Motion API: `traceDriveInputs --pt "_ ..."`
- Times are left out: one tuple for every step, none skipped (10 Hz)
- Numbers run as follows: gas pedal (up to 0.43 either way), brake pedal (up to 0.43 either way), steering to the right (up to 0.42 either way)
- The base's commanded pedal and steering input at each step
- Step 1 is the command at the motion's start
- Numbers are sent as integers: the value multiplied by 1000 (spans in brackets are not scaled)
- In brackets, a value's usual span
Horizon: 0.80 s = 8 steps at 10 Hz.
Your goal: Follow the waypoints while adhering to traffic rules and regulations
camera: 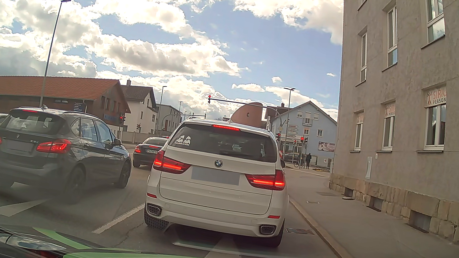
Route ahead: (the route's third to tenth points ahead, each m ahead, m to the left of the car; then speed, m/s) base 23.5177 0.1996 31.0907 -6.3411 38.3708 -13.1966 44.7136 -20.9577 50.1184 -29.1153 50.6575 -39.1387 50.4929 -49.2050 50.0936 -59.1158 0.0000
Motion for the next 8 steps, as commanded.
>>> traceDriveInputs --pt "0 293 -4" --pt "0 293 -4" --pt "0 293 -4" --pt "0 293 -4" --pt "0 293 -4" --pt "0 293 -4" --pt "0 293 -4" --pt "0 293 -4"
